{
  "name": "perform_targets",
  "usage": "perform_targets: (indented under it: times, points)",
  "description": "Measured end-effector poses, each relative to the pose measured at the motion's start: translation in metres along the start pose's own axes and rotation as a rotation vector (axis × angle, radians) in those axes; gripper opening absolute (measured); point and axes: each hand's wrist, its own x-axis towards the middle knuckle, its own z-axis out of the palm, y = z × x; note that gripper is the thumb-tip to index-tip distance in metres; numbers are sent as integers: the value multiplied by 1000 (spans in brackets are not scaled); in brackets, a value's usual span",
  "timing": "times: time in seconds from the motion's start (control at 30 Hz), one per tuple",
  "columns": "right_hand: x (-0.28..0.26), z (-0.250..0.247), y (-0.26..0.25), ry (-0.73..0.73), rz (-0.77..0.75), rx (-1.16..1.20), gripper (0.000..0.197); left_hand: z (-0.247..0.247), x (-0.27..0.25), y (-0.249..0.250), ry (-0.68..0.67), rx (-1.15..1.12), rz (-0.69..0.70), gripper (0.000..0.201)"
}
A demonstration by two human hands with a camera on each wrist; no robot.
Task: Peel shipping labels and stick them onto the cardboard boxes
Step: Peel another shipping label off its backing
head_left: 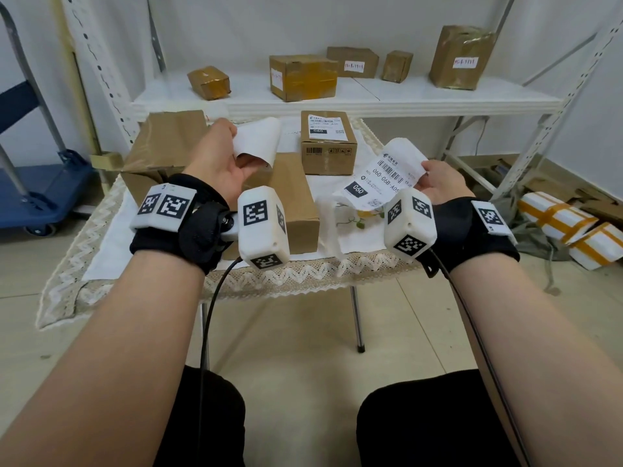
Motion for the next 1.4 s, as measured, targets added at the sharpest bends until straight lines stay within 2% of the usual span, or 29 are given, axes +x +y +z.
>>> perform_targets:
  times: [0.1,0.23,0.3,0.57,0.73,0.83,0.9,0.97,1.03,1.07,1.13,1.2,1.3,1.4]
  points:
    - [-7,4,2,-24,26,19,21,-1,-1,0,-2,9,0,33]
    - [-15,5,4,-117,44,-99,21,-2,-2,1,-5,17,-3,33]
    - [-19,5,3,-152,70,-132,11,-3,-3,2,-6,29,-2,31]
    - [-12,2,5,-119,128,-302,2,-9,-3,6,-10,67,4,33]
    - [-7,-3,11,-140,190,-368,15,-13,-5,6,6,87,2,33]
    - [-7,-1,14,-170,142,-408,27,-16,-5,5,24,92,1,33]
    - [-6,3,15,-183,75,-350,32,-16,-5,5,28,99,5,31]
    - [-4,5,16,-151,31,-272,28,-15,-6,4,29,104,8,27]
    - [-2,5,17,-85,18,-208,15,-12,-6,2,25,108,6,24]
    - [-1,4,17,-48,13,-176,16,-11,-7,1,24,114,6,22]
    - [0,3,17,0,16,-142,42,-10,-6,1,24,125,8,20]
    - [-3,2,16,2,-2,-140,52,-10,-5,1,22,124,3,20]
    - [-6,6,13,-4,-52,-127,44,-10,-4,4,22,121,6,20]
    - [-17,16,11,-55,-89,-102,17,-11,-6,5,23,166,43,22]
